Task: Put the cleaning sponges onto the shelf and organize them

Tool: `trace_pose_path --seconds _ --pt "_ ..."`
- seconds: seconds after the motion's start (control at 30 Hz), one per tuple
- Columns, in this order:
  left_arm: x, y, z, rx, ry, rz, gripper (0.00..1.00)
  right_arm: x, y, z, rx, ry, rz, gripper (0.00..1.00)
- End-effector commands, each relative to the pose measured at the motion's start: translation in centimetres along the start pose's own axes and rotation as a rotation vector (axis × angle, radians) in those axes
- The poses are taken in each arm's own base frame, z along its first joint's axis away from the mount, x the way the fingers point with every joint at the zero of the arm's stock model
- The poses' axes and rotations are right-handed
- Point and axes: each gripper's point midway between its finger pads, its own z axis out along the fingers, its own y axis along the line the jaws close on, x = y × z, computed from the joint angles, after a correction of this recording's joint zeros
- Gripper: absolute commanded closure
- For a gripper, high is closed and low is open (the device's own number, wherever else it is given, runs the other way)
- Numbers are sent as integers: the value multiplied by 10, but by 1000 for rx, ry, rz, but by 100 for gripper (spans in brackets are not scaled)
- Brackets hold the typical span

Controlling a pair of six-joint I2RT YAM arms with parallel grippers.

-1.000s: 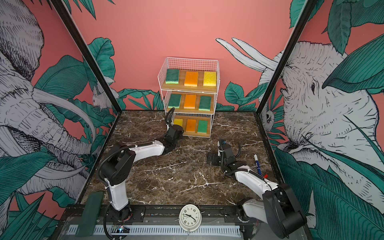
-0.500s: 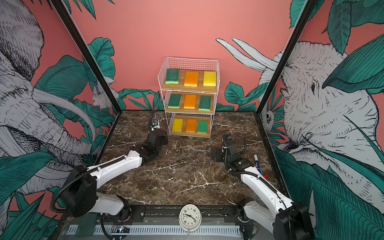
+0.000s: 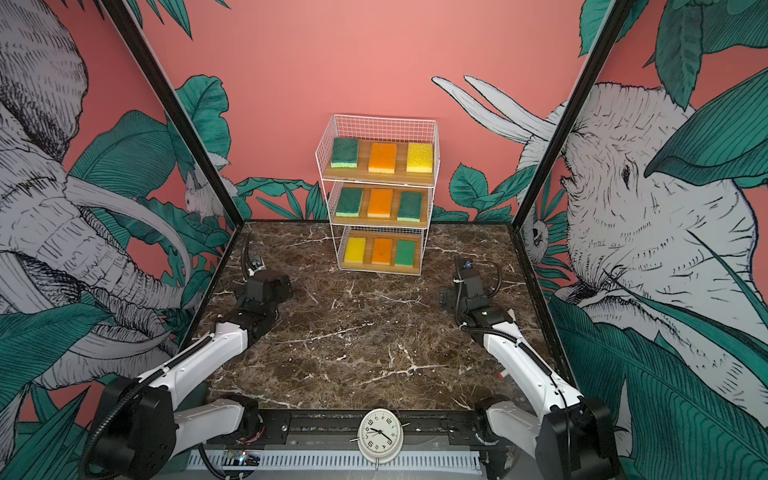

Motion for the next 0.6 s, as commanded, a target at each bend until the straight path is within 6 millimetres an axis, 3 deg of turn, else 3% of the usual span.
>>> trace_pose_path --seconds 0.0,0.17,0.3,0.37,0.5,0.57 --pt "5 4 11 -29 31 59 0 -6 -16 9 13 -53 40 1" --pt "-14 -2 25 -45 -68 127 0 4 -45 23 45 -61 107 1" --pt "-17 -2 44 -52 -57 178 0 7 -65 33 71 -75 160 0" --pt "-12 1 49 -85 -37 227 0 10 -69 37 83 -71 162 1" --pt "19 6 53 -67 -22 243 0 18 -76 44 113 -75 164 1" --pt "19 7 53 -49 -83 218 0 18 -78 47 119 -104 182 1"
